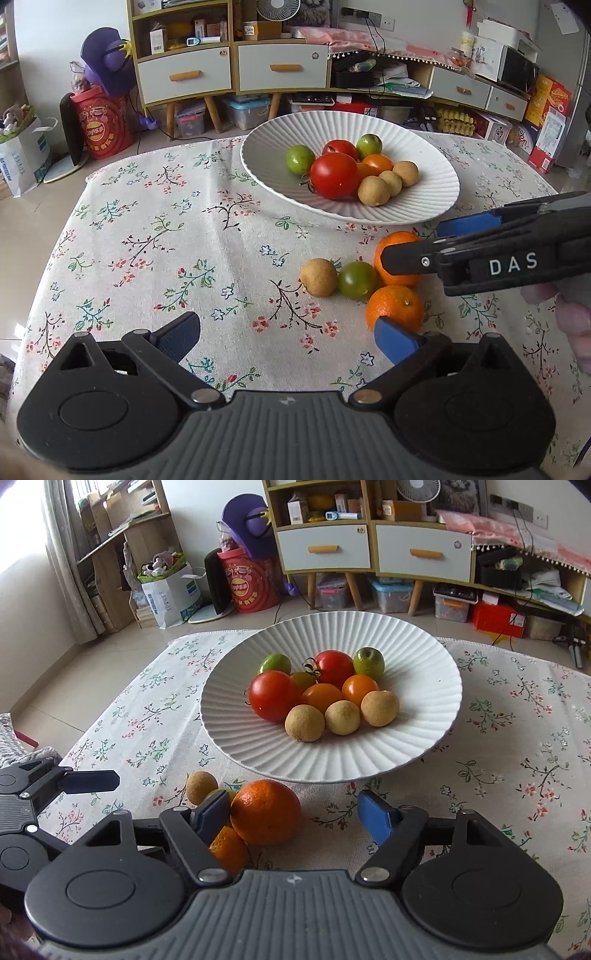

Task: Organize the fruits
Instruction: 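Grasp a mandarin with the left gripper while the right gripper grasps another mandarin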

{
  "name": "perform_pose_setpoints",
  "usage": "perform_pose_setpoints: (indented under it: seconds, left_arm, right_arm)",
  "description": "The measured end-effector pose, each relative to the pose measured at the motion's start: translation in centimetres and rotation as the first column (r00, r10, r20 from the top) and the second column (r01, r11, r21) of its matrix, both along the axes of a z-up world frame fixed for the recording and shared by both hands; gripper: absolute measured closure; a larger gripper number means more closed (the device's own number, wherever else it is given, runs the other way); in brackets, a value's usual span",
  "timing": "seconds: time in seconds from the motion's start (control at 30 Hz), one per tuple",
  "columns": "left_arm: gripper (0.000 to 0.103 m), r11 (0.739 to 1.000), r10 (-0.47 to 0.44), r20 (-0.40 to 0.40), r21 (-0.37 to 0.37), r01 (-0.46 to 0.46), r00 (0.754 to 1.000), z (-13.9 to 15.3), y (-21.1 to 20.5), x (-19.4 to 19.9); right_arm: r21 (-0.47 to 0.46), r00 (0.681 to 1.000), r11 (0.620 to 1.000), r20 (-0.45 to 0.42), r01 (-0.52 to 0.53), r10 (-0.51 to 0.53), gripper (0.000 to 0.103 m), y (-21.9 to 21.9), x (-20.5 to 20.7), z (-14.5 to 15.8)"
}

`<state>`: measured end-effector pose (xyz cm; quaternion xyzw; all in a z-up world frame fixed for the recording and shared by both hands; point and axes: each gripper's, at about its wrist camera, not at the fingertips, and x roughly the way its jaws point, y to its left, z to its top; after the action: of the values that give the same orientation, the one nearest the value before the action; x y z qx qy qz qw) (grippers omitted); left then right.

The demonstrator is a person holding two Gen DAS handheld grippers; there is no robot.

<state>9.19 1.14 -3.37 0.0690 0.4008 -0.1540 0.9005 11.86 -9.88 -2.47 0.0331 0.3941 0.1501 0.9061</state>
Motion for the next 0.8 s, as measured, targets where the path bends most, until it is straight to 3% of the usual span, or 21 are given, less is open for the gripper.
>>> perform_pose_setpoints:
  seconds: [0.2, 0.5, 0.8]
  left_arm:
    - [0.008, 0.999, -0.029, 0.001, -0.015, 0.029, 1.000, 0.7, -0.5, -0.1]
    - [0.015, 0.997, -0.076, -0.010, -0.019, 0.075, 0.997, 0.8, -1.7, -0.6]
    - [0.041, 0.992, -0.109, -0.077, -0.068, 0.104, 0.991, -0.4, -3.7, -0.1]
  right_arm:
    - [0.032, 0.998, 0.998, -0.036, -0.046, 0.047, 0.063, 0.5, 0.0, 0.0]
    - [-0.001, 1.000, 1.000, -0.025, -0.011, 0.011, 0.064, -0.9, -0.5, 0.8]
    - [-0.036, 1.000, 0.999, -0.005, 0.025, -0.025, 0.064, -2.4, -1.3, 0.9]
